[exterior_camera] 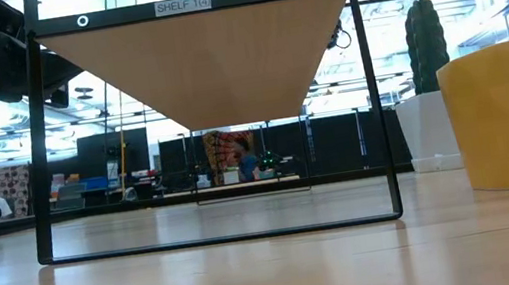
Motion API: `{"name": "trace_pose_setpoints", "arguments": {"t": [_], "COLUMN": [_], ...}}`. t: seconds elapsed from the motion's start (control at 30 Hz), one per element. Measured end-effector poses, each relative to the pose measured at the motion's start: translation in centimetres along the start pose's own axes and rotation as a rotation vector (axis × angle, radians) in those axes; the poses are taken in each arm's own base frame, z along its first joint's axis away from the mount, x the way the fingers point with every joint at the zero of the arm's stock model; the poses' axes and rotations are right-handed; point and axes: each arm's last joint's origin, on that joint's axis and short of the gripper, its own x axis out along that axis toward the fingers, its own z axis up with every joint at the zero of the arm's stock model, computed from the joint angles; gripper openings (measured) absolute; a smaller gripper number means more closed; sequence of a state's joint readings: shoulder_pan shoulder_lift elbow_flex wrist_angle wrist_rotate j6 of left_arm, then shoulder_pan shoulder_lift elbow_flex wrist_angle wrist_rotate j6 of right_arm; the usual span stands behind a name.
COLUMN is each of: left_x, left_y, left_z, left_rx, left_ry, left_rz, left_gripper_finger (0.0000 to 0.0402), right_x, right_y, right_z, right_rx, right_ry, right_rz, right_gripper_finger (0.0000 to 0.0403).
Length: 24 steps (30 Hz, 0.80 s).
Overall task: Place coffee mugs
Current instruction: Put the brown patterned mug on the shelf
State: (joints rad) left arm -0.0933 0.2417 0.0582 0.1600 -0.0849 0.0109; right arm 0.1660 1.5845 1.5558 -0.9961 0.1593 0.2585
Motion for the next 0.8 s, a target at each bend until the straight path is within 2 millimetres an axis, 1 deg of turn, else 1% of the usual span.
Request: {"name": "trace_pose_setpoints", "arguments": {"t": [0.17, 0.47, 0.67, 0.8], "left_x": [0.0, 0.0, 0.0, 0.0], "left_y": [0.0, 0.0, 0.0, 0.0], "left_z": [0.0, 0.0, 0.0, 0.0], "left_rx": [0.0, 0.0, 0.0, 0.0], "left_ry": [0.0, 0.0, 0.0, 0.0], "left_rz": [0.0, 0.0, 0.0, 0.0], "left_gripper_finger": [0.0023, 0.0023, 0.0023, 0.0023], "right_x": [0.0, -1.3, -1.6, -1.3], "right_y": [-0.4, -0.5, -0.6, -0.4], "right_z": [0.1, -0.1, -0.2, 0.2], "right_rx": [-0.011, -0.017, -0.012, -0.005], "right_ry": [-0.001, -0.018, -0.021, -0.044], "right_rz": [-0.003, 0.038, 0.052, 0.054], "right_gripper_finger": [0.0146, 0.0182, 0.0202, 0.0215]}}
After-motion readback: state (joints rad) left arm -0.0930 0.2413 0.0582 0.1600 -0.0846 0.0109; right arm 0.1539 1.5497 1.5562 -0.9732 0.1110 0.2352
